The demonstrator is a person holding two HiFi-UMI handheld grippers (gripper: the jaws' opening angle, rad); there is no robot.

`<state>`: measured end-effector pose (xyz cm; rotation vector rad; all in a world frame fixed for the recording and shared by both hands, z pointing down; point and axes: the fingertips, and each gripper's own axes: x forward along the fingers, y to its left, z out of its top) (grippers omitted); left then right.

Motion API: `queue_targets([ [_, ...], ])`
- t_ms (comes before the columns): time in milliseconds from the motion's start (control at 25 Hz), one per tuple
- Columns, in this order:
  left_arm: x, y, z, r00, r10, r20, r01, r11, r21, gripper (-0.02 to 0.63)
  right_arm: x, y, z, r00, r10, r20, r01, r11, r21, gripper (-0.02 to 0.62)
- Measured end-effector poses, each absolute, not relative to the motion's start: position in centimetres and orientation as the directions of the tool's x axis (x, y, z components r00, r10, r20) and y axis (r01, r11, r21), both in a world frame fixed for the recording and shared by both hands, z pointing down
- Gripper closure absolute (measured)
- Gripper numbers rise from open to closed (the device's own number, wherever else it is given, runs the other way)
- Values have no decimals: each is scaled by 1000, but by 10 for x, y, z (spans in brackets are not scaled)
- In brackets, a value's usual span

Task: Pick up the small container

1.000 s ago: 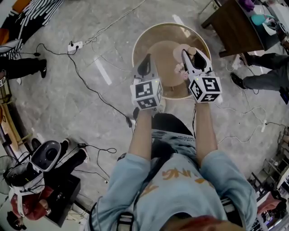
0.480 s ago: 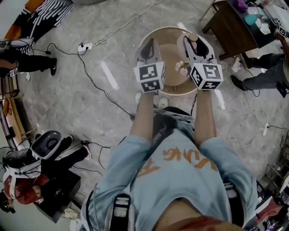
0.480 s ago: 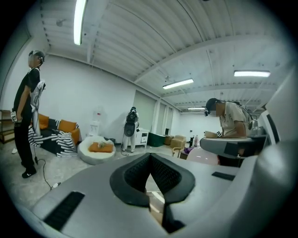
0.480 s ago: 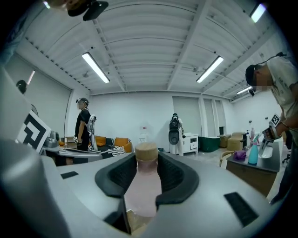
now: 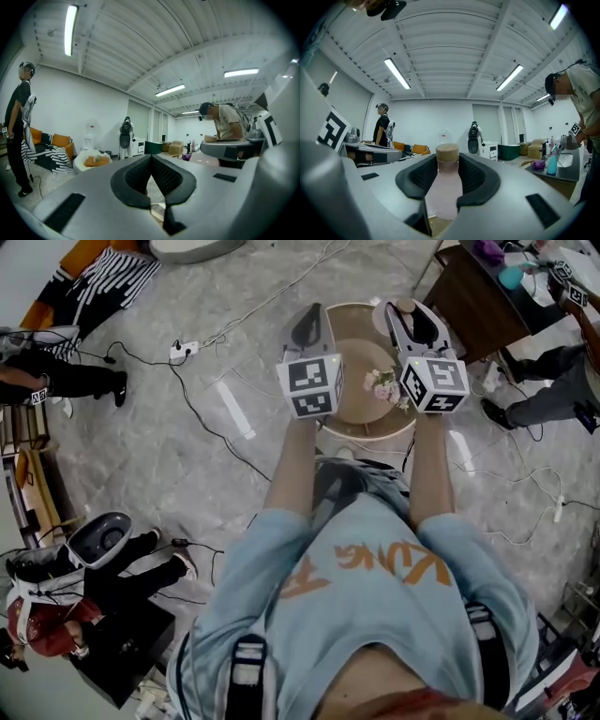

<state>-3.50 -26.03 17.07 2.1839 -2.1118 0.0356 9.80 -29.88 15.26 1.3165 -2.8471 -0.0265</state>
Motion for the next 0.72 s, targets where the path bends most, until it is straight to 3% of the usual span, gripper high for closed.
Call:
queue_targets([
  [720, -21, -264, 166, 54, -994, 91, -998, -52, 19, 583, 106, -300, 150, -657, -754, -9, -754, 656, 30, 442],
])
